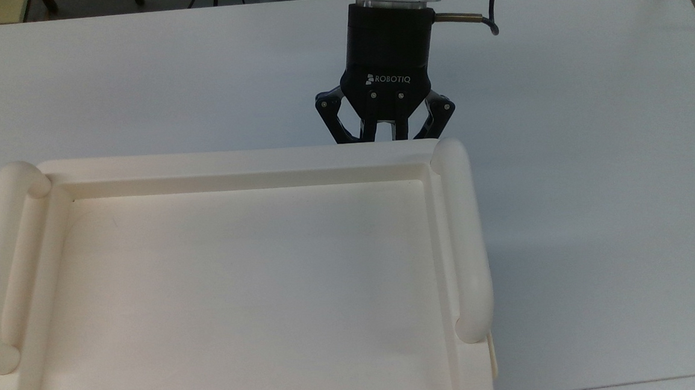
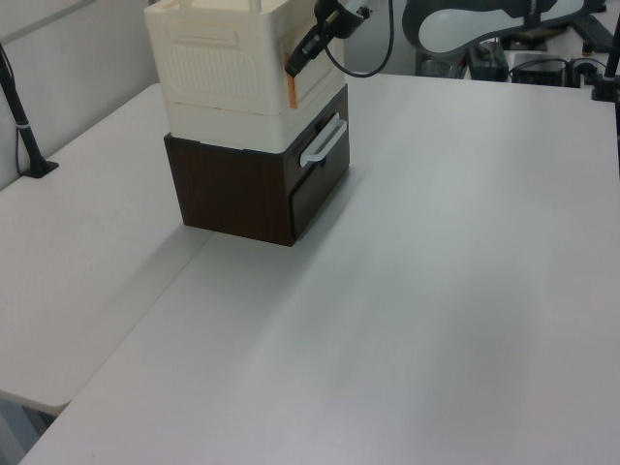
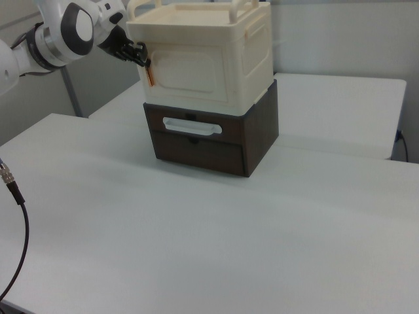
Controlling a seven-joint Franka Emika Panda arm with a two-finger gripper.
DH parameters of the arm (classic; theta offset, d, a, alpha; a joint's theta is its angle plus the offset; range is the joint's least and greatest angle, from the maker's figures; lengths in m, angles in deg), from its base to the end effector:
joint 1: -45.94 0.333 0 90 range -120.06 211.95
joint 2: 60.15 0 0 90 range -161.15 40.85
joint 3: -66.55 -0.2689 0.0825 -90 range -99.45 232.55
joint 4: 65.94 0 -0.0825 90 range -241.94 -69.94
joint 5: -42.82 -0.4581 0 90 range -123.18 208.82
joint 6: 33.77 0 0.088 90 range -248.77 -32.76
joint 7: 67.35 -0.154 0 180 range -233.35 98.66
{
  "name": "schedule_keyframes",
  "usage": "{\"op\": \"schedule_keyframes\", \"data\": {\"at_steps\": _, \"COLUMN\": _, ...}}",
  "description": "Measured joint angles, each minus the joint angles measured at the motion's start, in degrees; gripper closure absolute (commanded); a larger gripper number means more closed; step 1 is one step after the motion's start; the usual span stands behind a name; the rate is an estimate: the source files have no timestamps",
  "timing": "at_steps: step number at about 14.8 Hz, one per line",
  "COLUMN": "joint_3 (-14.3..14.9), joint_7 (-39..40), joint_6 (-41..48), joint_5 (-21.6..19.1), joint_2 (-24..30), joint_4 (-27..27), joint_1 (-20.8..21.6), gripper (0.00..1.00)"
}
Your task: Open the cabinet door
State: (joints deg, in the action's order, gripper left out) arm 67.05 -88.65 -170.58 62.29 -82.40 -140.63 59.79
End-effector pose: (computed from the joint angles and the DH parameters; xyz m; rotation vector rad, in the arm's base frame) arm 0.7905 0.1746 0.5178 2.8385 0.0394 1.1180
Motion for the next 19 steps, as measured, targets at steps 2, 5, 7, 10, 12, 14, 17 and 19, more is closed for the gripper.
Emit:
{"op": "schedule_keyframes", "data": {"at_steps": 2, "joint_3": -0.4, "joint_7": 0.1, "joint_6": 4.3, "joint_5": 0.0, "joint_2": 1.1, "joint_4": 0.0, "joint_1": 0.2, "gripper": 0.79}}
{"op": "schedule_keyframes", "data": {"at_steps": 5, "joint_3": -0.6, "joint_7": 0.6, "joint_6": 15.1, "joint_5": -1.1, "joint_2": 3.9, "joint_4": -0.1, "joint_1": 0.7, "gripper": 0.34}}
{"op": "schedule_keyframes", "data": {"at_steps": 7, "joint_3": -0.3, "joint_7": 0.9, "joint_6": 21.5, "joint_5": -3.5, "joint_2": 5.9, "joint_4": -0.3, "joint_1": 0.5, "gripper": 0.02}}
{"op": "schedule_keyframes", "data": {"at_steps": 10, "joint_3": -0.1, "joint_7": 1.3, "joint_6": 27.7, "joint_5": -4.3, "joint_2": 8.9, "joint_4": -0.3, "joint_1": 0.1, "gripper": 0.00}}
{"op": "schedule_keyframes", "data": {"at_steps": 12, "joint_3": 0.2, "joint_7": 2.5, "joint_6": 30.0, "joint_5": -4.5, "joint_2": 11.3, "joint_4": -0.3, "joint_1": -0.3, "gripper": 0.00}}
{"op": "schedule_keyframes", "data": {"at_steps": 14, "joint_3": 0.4, "joint_7": 4.4, "joint_6": 30.7, "joint_5": -4.8, "joint_2": 13.6, "joint_4": -0.3, "joint_1": -0.6, "gripper": 0.00}}
{"op": "schedule_keyframes", "data": {"at_steps": 17, "joint_3": 0.4, "joint_7": 5.5, "joint_6": 28.1, "joint_5": -6.2, "joint_2": 14.9, "joint_4": -0.1, "joint_1": -0.7, "gripper": 0.00}}
{"op": "schedule_keyframes", "data": {"at_steps": 19, "joint_3": 0.4, "joint_7": 5.6, "joint_6": 24.5, "joint_5": -7.0, "joint_2": 14.6, "joint_4": -0.3, "joint_1": -0.6, "gripper": 0.00}}
